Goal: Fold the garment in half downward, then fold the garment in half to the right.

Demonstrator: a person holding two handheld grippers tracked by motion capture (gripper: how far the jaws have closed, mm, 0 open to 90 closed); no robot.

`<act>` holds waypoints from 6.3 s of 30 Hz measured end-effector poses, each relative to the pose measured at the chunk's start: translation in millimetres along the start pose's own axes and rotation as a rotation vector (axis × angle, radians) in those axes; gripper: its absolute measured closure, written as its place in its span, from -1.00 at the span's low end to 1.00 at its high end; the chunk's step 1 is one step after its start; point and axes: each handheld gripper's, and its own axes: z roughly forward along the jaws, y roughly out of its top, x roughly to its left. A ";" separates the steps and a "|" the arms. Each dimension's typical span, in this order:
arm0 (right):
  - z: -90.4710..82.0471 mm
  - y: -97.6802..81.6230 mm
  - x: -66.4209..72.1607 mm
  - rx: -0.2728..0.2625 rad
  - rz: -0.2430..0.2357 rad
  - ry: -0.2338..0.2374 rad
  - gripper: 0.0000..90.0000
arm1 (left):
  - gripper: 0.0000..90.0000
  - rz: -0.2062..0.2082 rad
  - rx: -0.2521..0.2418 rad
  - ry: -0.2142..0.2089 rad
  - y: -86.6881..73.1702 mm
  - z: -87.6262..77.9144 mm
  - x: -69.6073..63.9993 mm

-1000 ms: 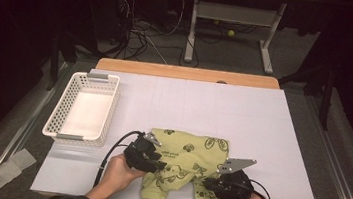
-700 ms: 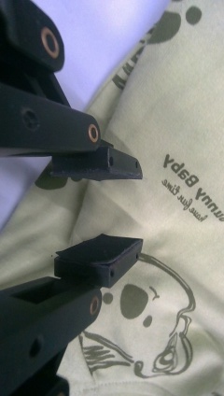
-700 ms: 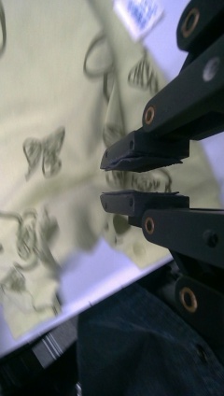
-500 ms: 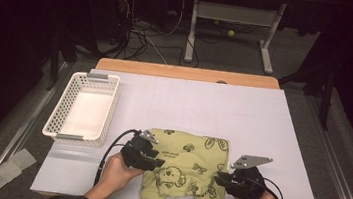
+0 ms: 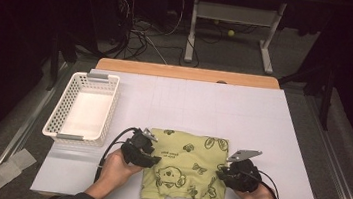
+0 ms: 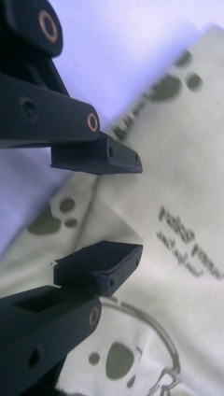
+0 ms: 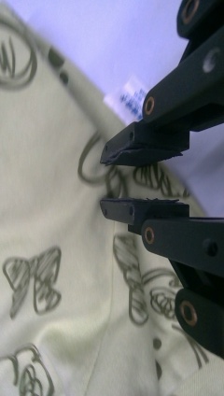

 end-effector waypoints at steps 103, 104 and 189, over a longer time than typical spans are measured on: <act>58.4 109.4 -82.6 -0.068 0.241 -0.083 0.15 | 0.02 -0.242 -0.101 0.116 88.2 3.7 104.5; 56.9 108.7 -82.0 -0.071 0.243 -0.080 0.14 | -0.01 -0.244 -0.103 0.115 87.1 3.1 104.6; 76.1 107.0 95.6 0.006 -0.121 0.273 0.24 | -0.12 -0.223 -0.042 0.072 98.8 22.1 105.9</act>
